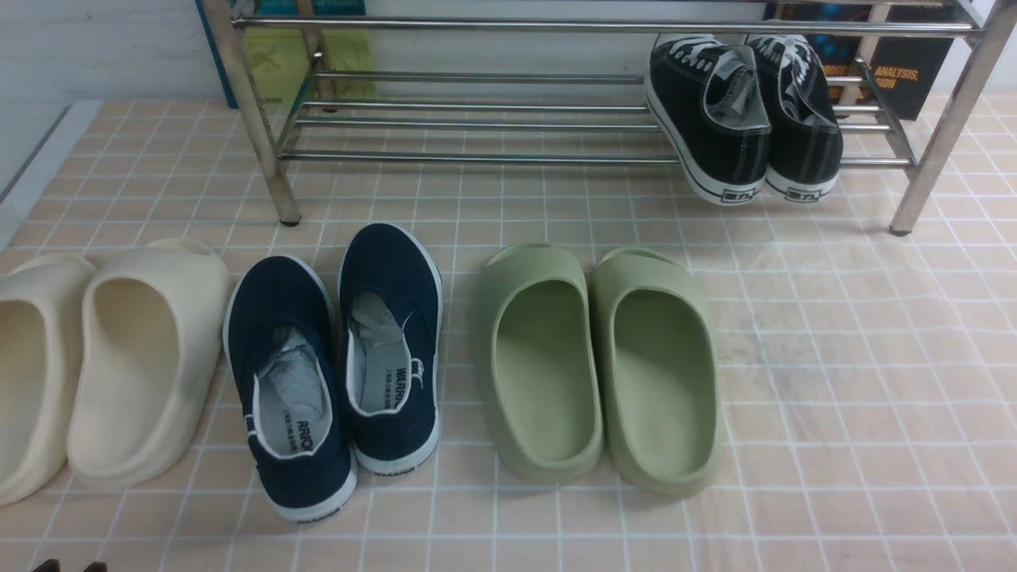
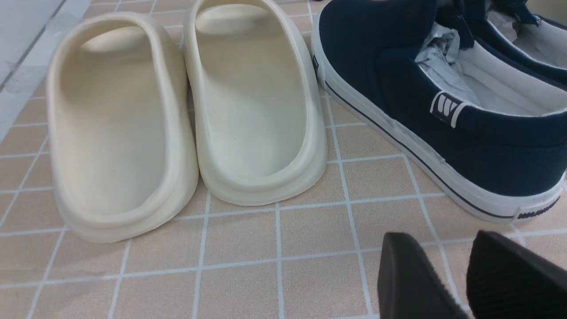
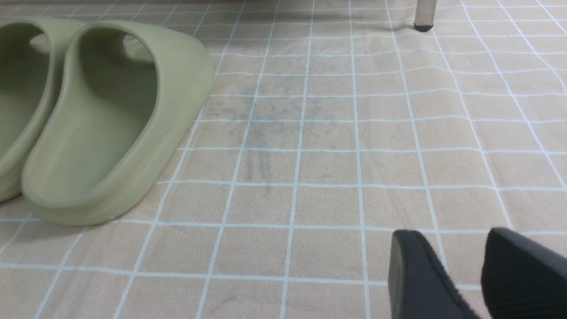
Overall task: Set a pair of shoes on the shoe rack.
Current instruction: Use the left arm to grab the shoe closest to it, then use the left arm to put a shoe into the shoe rack, then use the left arm to grab the shoe closest to it
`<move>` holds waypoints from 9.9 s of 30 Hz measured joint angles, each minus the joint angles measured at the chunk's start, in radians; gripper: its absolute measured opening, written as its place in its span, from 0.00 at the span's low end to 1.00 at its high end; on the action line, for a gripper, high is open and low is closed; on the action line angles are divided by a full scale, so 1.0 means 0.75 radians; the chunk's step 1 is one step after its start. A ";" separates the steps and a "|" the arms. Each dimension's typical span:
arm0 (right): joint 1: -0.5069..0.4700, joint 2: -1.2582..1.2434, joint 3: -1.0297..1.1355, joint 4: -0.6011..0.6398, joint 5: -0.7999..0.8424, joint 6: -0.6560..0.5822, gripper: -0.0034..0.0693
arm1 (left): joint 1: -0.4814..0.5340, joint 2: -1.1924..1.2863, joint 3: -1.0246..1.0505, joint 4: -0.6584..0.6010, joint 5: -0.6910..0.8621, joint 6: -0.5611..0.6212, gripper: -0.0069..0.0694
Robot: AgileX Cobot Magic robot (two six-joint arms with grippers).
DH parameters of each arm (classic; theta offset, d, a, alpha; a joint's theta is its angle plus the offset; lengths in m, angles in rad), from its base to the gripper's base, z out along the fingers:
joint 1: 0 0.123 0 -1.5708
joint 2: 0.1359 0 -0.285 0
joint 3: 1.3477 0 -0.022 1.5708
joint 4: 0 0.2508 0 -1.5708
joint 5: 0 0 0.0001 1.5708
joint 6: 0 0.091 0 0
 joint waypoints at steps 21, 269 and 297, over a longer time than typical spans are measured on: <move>0.000 0.000 0.000 0.000 0.000 0.000 0.37 | 0.000 0.000 0.000 0.000 0.000 0.000 0.41; 0.000 0.000 0.000 0.000 0.000 0.000 0.38 | -0.327 2.708 -2.660 0.394 0.859 -0.542 0.10; 0.000 0.000 0.000 0.000 0.000 0.000 0.38 | -0.327 1.981 -1.287 -0.104 0.121 -0.594 0.40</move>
